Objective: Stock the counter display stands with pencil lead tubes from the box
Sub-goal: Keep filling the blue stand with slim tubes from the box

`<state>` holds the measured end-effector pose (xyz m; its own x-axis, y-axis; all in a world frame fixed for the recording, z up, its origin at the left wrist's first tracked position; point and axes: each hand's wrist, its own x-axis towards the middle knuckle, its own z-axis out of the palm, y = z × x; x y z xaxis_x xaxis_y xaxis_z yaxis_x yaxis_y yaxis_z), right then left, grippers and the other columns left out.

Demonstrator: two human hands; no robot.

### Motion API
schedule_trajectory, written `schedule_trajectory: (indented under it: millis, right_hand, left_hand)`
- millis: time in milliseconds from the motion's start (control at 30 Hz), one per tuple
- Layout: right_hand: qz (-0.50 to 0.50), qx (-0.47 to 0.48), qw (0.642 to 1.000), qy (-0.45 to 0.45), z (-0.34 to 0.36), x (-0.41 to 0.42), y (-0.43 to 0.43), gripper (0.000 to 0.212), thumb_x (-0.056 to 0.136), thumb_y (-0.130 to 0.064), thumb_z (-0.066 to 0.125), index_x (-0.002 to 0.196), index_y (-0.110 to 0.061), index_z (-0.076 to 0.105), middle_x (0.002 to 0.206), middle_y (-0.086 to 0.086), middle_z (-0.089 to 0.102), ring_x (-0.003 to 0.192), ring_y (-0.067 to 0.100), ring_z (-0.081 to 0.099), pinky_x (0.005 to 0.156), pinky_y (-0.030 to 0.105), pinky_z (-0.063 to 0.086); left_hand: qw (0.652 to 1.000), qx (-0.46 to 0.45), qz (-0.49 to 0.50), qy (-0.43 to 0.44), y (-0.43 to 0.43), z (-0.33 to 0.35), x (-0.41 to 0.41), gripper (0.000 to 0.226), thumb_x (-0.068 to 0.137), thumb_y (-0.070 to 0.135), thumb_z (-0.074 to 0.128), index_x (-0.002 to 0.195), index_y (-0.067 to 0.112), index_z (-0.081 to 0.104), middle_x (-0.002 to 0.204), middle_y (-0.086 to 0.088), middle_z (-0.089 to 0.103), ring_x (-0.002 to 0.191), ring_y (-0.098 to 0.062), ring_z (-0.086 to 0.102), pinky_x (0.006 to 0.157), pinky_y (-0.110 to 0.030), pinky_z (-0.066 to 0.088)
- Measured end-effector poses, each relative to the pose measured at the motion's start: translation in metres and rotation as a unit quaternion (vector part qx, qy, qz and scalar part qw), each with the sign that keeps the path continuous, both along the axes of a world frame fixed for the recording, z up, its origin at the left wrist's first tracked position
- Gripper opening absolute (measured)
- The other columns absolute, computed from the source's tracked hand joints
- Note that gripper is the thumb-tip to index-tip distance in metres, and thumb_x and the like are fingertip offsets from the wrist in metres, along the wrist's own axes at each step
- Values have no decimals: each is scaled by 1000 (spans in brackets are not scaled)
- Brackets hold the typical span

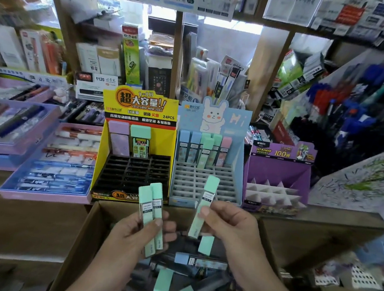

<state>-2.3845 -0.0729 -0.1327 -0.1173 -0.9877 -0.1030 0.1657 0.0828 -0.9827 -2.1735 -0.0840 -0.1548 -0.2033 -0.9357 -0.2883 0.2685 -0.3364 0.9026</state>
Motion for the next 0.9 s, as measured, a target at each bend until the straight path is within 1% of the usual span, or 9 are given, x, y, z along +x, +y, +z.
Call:
schedule_trajectory:
  millis: [133, 233, 333, 400, 467, 533, 633, 700, 900]
  right_hand:
    - [-34, -40, 997, 61, 27, -11, -12, 29, 70, -43, 81, 94, -26, 83, 93, 4, 81, 80, 17, 76, 71, 20, 59]
    - [-84, -96, 984, 128, 43, -21, -29, 6, 84, -26, 81, 89, -27, 83, 85, 6, 78, 67, 9, 67, 64, 20, 58]
    - [-122, -140, 957, 225, 49, -29, -51, 20, 91, -12, 77, 94, -32, 75, 83, -1, 77, 68, 9, 71, 58, 21, 59]
    - [-137, -154, 938, 280, 50, -30, -64, 29, 92, -11, 76, 90, -39, 69, 81, -8, 76, 71, 11, 72, 57, 24, 61]
    - [-142, -153, 929, 307, 47, -30, -76, 34, 92, -10, 75, 85, -42, 66, 78, -12, 74, 68, 9, 71, 52, 24, 60]
    - [-150, -146, 920, 330, 43, -29, -87, 31, 94, -9, 73, 86, -38, 67, 75, -12, 73, 66, 9, 71, 47, 26, 59]
    - [-153, -134, 903, 378, 38, -27, -102, 10, 96, -9, 69, 100, -17, 74, 78, -11, 72, 63, 14, 70, 51, 40, 61]
    - [-150, -126, 902, 385, 35, -25, -108, 9, 97, -9, 68, 103, -10, 73, 80, -11, 71, 61, 16, 70, 52, 43, 62]
    - [-124, -116, 890, 424, 32, -21, -111, 9, 98, -9, 65, 96, -11, 73, 80, -6, 73, 66, 17, 70, 58, 46, 62]
  left_hand:
    - [1000, 4, -7, 4, -1, -3, 0, 35, 83, 26, 67, 115, 10, 70, 105, -15, 77, 97, -30, 76, 70, -30, 63]
    - [1000, 7, -3, 8, -2, -4, 0, 35, 81, 28, 68, 112, 13, 73, 106, -16, 77, 97, -31, 75, 71, -31, 63]
    - [1000, 8, -5, 8, -3, -5, 0, 30, 80, 28, 69, 106, 15, 76, 106, -17, 77, 98, -32, 75, 71, -32, 63]
    - [1000, 10, -7, 8, -3, -5, -1, 31, 82, 26, 68, 109, 12, 74, 105, -18, 77, 97, -33, 75, 70, -32, 62]
    - [1000, 12, -9, 7, -2, -5, -1, 29, 87, 22, 65, 112, 9, 72, 104, -18, 77, 96, -33, 75, 69, -31, 62]
    - [1000, 14, -10, 11, -3, -3, 0, 26, 91, 18, 63, 113, 8, 71, 104, -18, 77, 96, -34, 75, 69, -32, 62]
    - [1000, 17, -7, 13, -3, -3, 1, 23, 93, 15, 62, 113, 7, 71, 104, -20, 77, 96, -35, 75, 69, -33, 62]
    - [1000, 18, -7, 13, -4, -4, 2, 24, 93, 15, 62, 113, 7, 71, 104, -20, 76, 97, -35, 75, 72, -35, 62]
    - [1000, 20, -3, 19, -4, -5, 4, 33, 81, 24, 68, 110, 10, 74, 106, -20, 76, 99, -35, 74, 73, -35, 62]
